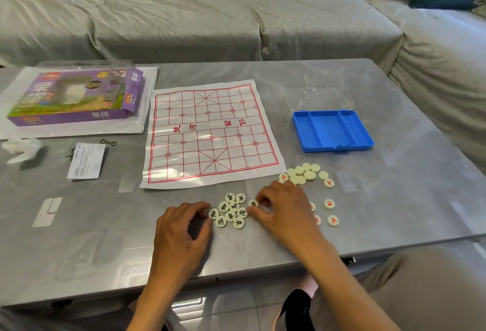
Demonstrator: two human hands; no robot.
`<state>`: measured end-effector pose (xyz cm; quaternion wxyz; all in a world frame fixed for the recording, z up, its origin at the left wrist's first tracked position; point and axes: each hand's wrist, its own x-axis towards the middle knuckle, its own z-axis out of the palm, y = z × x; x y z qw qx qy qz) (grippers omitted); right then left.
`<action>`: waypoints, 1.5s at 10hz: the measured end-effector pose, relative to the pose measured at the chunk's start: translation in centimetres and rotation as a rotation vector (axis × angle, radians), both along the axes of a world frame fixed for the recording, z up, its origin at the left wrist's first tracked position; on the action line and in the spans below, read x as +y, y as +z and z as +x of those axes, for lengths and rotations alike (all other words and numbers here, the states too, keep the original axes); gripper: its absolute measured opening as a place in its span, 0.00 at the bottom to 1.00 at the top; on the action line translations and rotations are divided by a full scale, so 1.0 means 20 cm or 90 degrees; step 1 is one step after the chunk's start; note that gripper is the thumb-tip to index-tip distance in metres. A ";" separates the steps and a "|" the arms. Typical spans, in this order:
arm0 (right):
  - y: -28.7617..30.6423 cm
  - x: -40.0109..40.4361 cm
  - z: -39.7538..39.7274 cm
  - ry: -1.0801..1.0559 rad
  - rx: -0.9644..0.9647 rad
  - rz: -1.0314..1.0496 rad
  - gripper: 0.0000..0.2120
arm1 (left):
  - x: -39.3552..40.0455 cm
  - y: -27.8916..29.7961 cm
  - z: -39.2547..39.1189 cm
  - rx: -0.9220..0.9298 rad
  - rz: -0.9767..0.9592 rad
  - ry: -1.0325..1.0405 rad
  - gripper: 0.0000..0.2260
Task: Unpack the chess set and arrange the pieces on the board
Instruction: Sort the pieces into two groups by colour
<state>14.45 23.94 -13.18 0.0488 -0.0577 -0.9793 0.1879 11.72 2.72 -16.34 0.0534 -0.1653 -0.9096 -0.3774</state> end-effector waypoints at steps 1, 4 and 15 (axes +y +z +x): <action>-0.02 0.00 -0.03 -0.004 0.003 -0.040 0.18 | 0.00 0.00 0.00 0.003 0.002 0.002 0.12; 0.02 0.27 -0.02 -0.162 -0.064 0.034 0.14 | 0.00 0.01 0.00 -0.007 0.001 0.001 0.13; 0.00 0.36 0.03 -0.204 -0.073 -0.056 0.09 | 0.00 0.00 0.00 -0.011 0.003 0.005 0.13</action>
